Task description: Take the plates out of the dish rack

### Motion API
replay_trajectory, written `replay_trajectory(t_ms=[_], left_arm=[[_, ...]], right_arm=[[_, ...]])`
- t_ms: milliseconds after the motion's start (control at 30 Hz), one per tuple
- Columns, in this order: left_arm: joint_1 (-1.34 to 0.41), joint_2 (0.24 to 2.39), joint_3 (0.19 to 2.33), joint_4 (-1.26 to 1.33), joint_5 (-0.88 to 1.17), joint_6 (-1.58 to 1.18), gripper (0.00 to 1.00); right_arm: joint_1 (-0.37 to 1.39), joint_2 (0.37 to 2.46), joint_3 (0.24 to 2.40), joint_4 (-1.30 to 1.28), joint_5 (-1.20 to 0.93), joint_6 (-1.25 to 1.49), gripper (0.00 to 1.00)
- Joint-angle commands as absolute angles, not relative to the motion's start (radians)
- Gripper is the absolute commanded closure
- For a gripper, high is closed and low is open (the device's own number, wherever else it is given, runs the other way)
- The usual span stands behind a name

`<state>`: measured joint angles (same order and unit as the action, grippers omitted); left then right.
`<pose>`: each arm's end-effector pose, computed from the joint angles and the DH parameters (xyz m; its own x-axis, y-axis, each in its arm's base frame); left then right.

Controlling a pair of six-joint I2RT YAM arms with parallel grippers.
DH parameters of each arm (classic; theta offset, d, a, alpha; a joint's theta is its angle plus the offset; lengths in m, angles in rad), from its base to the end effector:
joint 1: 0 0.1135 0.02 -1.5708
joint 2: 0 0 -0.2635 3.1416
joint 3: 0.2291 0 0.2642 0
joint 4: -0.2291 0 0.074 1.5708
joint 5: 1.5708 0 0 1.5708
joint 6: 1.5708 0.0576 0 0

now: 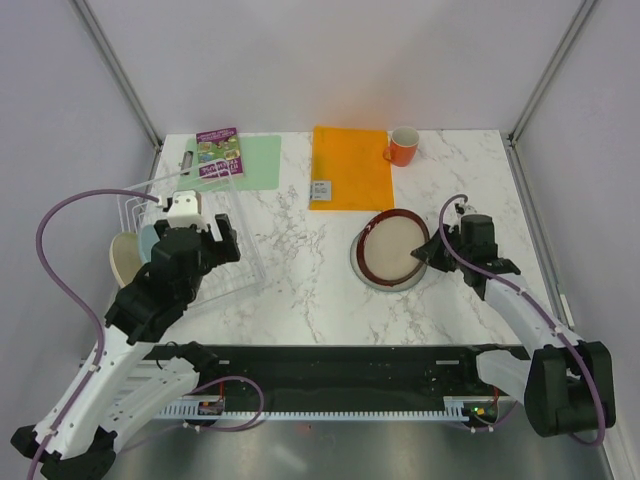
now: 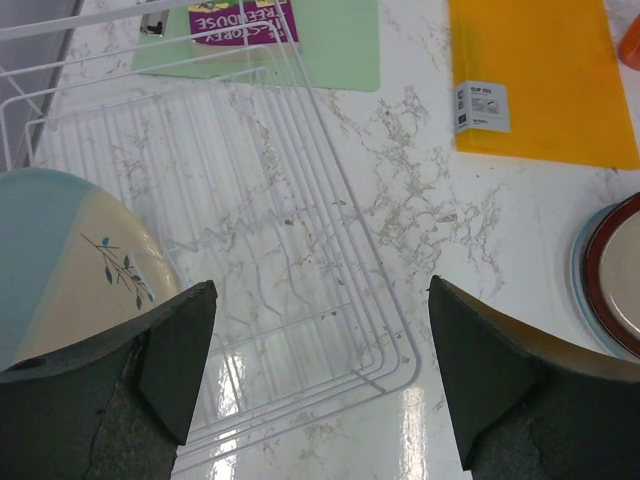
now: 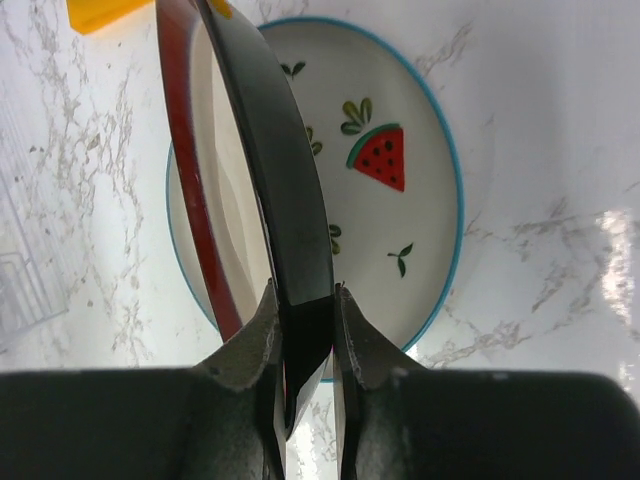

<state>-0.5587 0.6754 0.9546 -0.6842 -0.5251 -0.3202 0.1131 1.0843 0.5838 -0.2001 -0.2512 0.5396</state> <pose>0.1501 -0.0598 0.3580 -0.3385 -0.1096 -0.9346 -0.0406 0.9940 -0.1018 0.2473 0.0425 0.1919 -0.7027 0.4211 -0.5735 0.0734 0.8447 0.5303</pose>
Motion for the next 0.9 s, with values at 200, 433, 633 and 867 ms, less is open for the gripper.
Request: replay_trajectory(t_ms=[200,433,633,867], left_arm=[[-0.560,0.684,0.985,-0.716,-0.597,-0.290,0.06],[-0.560,0.681,0.977,-0.719,-0.584,-0.301,0.05],[-0.560,0.689,0.969,-0.721,-0.578,-0.305,0.04],[-0.560,0.695,0.974,-0.741,-0.621,-0.307,0.04]], right_arm=[[0.097,1.104,0.514,0.066,-0.483,0.660,1.00],[0.095,1.135,0.491,0.002,-0.486,0.626,0.69],[0.095,1.127,0.497,-0.080,-0.448,0.583,0.33],[0.095,1.155,0.534,-0.167,-0.425,0.515,0.27]])
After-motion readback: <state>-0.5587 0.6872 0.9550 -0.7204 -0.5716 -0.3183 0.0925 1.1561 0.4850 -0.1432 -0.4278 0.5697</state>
